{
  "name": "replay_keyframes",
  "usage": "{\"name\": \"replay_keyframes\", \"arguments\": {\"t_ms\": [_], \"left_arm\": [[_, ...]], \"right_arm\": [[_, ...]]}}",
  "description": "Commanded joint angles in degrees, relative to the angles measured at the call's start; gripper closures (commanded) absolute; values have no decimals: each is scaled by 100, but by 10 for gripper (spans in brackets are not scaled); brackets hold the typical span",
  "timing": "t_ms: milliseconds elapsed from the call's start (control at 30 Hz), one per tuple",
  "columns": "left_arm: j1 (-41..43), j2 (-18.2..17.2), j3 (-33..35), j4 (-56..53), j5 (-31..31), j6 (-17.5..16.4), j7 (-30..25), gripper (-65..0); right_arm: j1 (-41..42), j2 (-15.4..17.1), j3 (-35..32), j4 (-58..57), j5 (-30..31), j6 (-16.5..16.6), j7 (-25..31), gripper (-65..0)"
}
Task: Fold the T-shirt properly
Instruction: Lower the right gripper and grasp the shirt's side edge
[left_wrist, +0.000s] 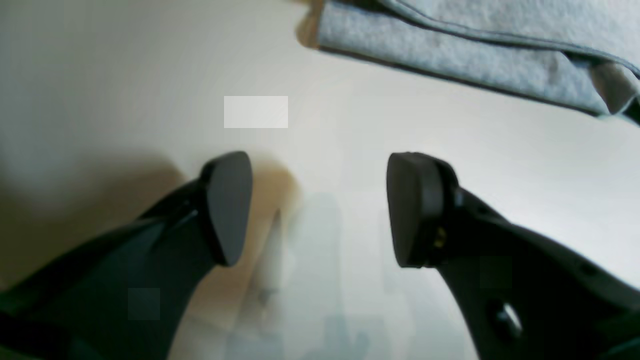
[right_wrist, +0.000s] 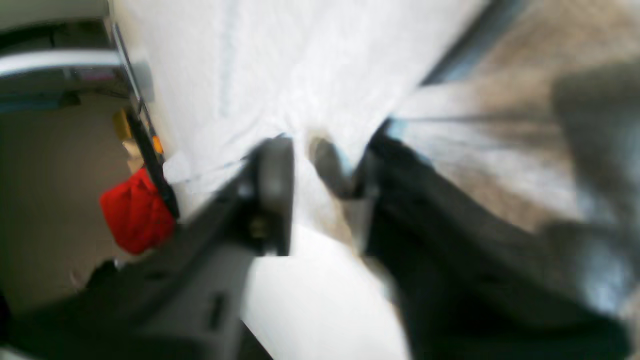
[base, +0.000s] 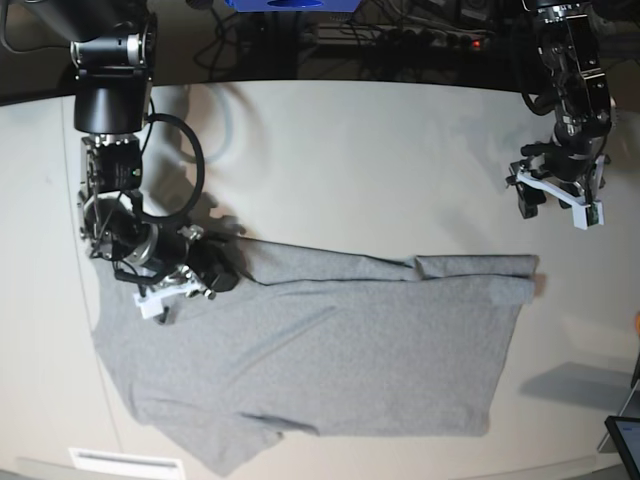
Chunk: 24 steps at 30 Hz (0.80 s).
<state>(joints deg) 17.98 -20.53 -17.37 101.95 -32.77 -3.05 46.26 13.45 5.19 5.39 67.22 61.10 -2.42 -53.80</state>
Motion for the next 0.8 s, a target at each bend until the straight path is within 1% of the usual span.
{"name": "replay_keyframes", "arguments": {"t_ms": [0,100,133,467,600,767], "left_arm": [[-18,-105,-52,77,3,2,-121,-417],[-18,-105,-52,77,3,2,-121,-417],[-18,-105,-52,77,3,2,-121,-417],[-18,-105,-52,77,3,2,-121,-417],[-18,-105,-52,77,3,2,-121,-417],[-18,-105,-52,77,3,2,-121,-417]], "right_arm": [[198,30,11,-10,83,53,22,-78],[242,39,11,-230,83,79,13,-4],[250,39,11,-256,83,79,13,0],[540,30,-33,-186,92,70,-31,0],[813,57,-543,-203,92,70,-13,0],[1077,30,-833,-379,83,61,22,0]]}}
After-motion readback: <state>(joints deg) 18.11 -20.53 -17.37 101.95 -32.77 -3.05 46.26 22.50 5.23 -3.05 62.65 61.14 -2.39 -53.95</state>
